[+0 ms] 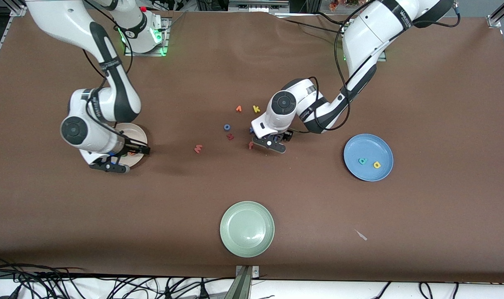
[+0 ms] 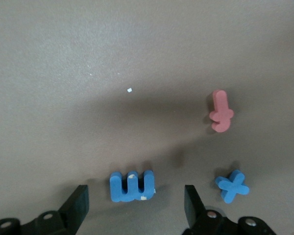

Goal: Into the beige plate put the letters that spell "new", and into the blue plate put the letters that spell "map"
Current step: 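Reach the left gripper to blue m while the right gripper drops c, then grasp blue m with the left gripper while the right gripper grasps pink w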

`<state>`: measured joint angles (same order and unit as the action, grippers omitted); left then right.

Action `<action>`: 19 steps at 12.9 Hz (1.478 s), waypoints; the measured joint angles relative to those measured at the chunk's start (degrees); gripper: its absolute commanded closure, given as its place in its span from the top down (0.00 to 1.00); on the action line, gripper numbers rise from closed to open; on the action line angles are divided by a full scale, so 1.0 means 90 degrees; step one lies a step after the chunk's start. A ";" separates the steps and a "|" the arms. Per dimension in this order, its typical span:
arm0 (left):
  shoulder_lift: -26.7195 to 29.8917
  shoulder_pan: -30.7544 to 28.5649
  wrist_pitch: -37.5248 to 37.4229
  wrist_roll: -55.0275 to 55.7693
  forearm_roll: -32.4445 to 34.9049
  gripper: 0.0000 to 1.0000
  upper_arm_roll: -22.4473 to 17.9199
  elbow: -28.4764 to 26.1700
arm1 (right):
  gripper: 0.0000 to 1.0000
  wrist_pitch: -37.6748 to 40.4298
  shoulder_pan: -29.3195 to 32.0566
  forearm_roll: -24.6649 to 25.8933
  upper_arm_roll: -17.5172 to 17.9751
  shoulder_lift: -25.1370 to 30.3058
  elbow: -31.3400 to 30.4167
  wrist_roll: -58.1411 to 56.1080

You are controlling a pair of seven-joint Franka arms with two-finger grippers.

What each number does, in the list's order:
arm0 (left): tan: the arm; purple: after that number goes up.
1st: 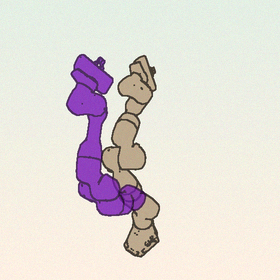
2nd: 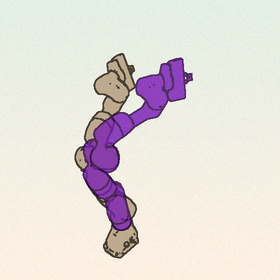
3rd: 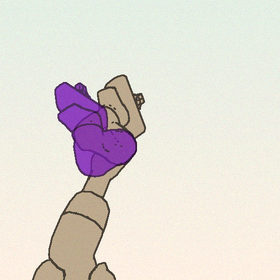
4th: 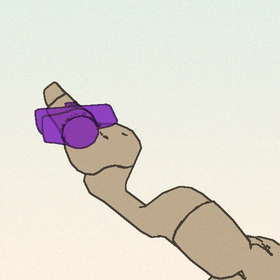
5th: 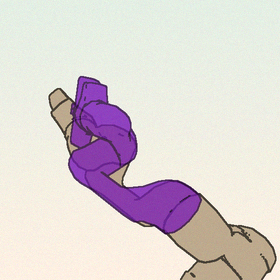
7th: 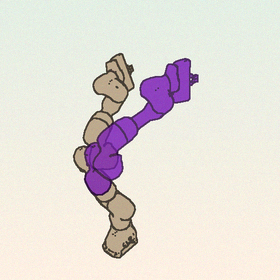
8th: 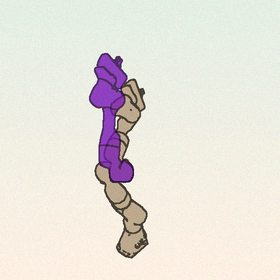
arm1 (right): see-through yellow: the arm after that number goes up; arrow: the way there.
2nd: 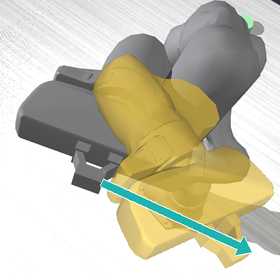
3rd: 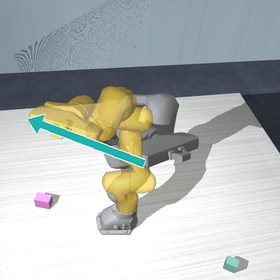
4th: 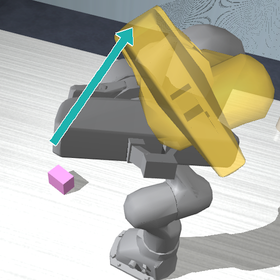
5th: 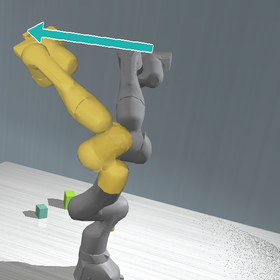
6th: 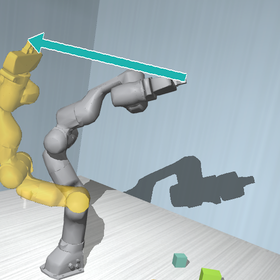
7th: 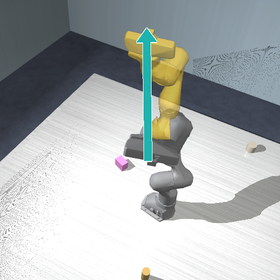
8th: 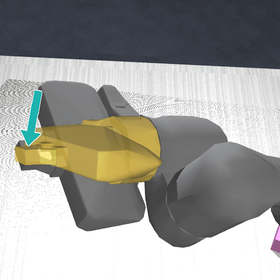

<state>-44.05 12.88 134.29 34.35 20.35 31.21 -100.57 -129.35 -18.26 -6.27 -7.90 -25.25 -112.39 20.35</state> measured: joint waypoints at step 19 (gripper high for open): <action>0.0734 -0.2215 -0.1947 -0.2407 0.0007 0.22 0.0325 0.0464 | 0.68 -0.1506 -0.1635 -0.0001 0.0411 -0.0838 0.0021 0.3951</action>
<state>-37.44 -7.06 116.77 12.69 20.42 34.14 -96.40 -142.91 -32.97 -6.28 -4.20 -32.80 -112.20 55.91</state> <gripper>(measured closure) 0.595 0.211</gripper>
